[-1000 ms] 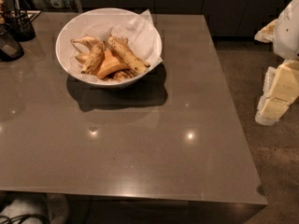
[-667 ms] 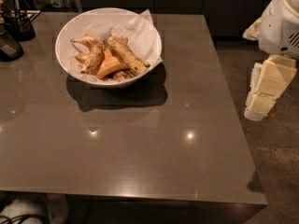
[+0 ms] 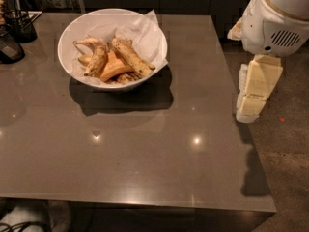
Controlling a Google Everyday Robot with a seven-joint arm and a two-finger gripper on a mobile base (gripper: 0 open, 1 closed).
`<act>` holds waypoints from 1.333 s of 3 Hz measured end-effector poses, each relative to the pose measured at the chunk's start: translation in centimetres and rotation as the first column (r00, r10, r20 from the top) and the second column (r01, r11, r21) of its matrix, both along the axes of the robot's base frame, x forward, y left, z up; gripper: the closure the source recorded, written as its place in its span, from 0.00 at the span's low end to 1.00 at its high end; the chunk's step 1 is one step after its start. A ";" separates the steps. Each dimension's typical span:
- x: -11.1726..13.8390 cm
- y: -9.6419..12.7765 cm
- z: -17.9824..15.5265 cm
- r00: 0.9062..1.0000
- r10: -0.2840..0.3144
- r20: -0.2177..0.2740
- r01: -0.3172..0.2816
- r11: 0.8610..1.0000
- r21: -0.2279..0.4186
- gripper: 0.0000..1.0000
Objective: Pick banana from white bowl
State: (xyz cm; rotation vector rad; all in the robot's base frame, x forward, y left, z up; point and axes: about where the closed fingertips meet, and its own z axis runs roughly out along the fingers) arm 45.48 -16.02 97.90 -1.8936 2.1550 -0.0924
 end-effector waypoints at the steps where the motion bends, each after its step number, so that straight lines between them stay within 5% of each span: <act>1: 3.6 3.9 0.9 0.999 -0.048 -0.016 0.050 0.995 0.086 0.00; 3: 4.1 4.2 1.5 0.997 -0.070 0.020 0.067 0.992 0.105 0.00; 4: 8.9 8.2 1.3 0.990 -0.133 -0.034 0.137 0.983 0.122 0.00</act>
Offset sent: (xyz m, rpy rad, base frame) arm 0.0576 0.0626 0.0078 0.0963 0.0776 -0.0836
